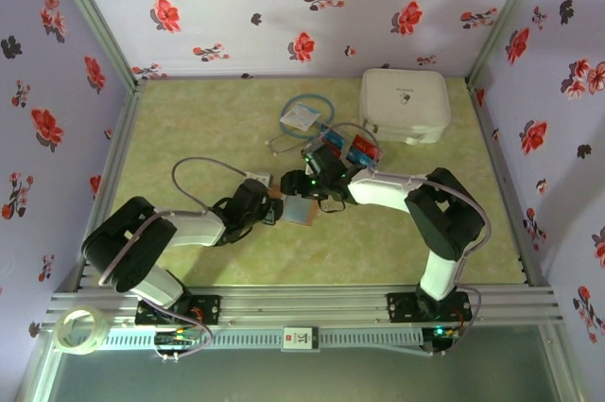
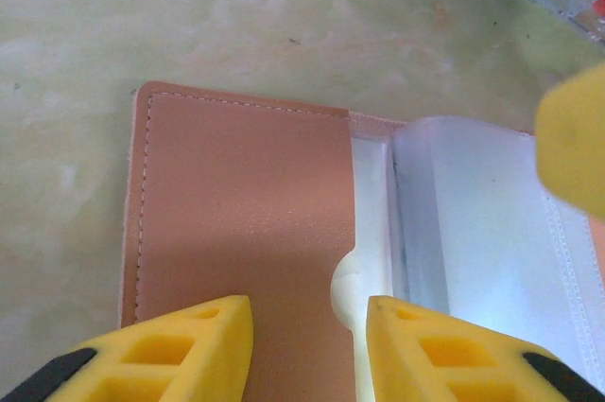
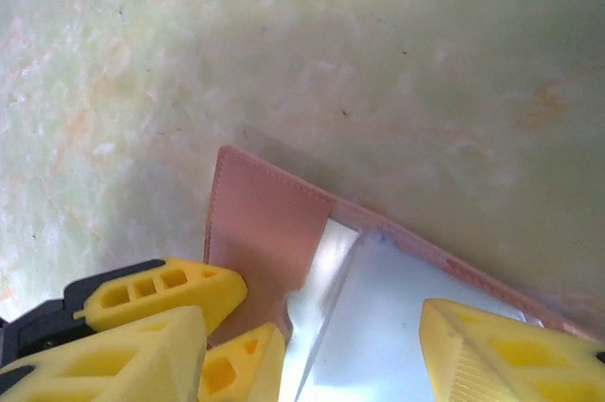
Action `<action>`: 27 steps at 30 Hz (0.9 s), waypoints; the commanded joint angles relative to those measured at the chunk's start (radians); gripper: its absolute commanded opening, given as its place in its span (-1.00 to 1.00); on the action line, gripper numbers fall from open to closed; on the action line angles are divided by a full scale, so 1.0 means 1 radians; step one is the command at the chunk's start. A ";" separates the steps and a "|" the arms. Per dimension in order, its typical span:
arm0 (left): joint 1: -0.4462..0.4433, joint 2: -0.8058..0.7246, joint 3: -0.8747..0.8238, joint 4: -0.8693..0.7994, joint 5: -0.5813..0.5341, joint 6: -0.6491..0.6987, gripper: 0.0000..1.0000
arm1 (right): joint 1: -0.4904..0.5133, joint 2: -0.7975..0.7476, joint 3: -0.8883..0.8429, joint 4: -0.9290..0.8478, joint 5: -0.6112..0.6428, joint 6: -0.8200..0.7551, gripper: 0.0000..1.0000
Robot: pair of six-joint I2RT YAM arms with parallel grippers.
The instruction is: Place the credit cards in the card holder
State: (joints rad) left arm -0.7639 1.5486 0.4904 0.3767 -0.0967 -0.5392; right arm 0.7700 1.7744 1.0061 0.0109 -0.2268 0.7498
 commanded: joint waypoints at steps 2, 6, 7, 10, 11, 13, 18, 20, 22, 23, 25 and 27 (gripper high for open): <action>-0.014 0.069 -0.037 -0.151 0.049 -0.010 -0.23 | -0.008 -0.030 -0.045 -0.006 0.036 0.025 0.21; -0.014 0.039 -0.030 -0.167 0.049 -0.011 -0.22 | -0.008 -0.027 -0.049 -0.005 0.034 0.018 -0.02; -0.014 0.029 -0.028 -0.175 0.049 -0.010 -0.21 | -0.009 -0.025 -0.050 -0.008 0.036 0.014 -0.10; -0.014 0.000 -0.020 -0.194 0.049 -0.010 -0.19 | -0.012 -0.016 -0.045 -0.022 0.049 -0.001 -0.33; -0.014 -0.010 -0.020 -0.198 0.049 -0.012 -0.18 | -0.014 -0.013 -0.045 -0.026 0.052 -0.005 -0.38; -0.014 -0.026 -0.020 -0.205 0.048 -0.016 -0.17 | -0.018 -0.005 -0.044 -0.034 0.055 -0.013 -0.48; -0.015 -0.079 -0.017 -0.224 0.049 -0.019 -0.09 | -0.026 0.013 -0.046 -0.048 0.067 -0.028 -0.61; -0.014 -0.101 -0.011 -0.237 0.051 -0.018 -0.04 | -0.027 0.025 -0.045 -0.043 0.057 -0.033 -0.64; -0.014 -0.118 0.000 -0.252 0.051 -0.013 0.00 | -0.028 0.035 -0.041 -0.040 0.048 -0.036 -0.66; -0.013 -0.124 0.007 -0.260 0.051 -0.010 0.02 | -0.028 0.038 -0.038 -0.038 0.041 -0.038 -0.68; -0.014 -0.134 0.017 -0.273 0.053 -0.006 0.03 | -0.028 0.043 -0.030 -0.037 0.030 -0.041 -0.70; -0.014 -0.139 0.023 -0.282 0.052 -0.002 0.04 | -0.028 0.044 -0.025 -0.035 0.022 -0.044 -0.72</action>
State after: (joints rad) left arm -0.7689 1.4277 0.4957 0.1677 -0.0551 -0.5461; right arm 0.7502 1.8027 0.9638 -0.0055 -0.1894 0.7315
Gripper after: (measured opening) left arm 0.519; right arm 0.144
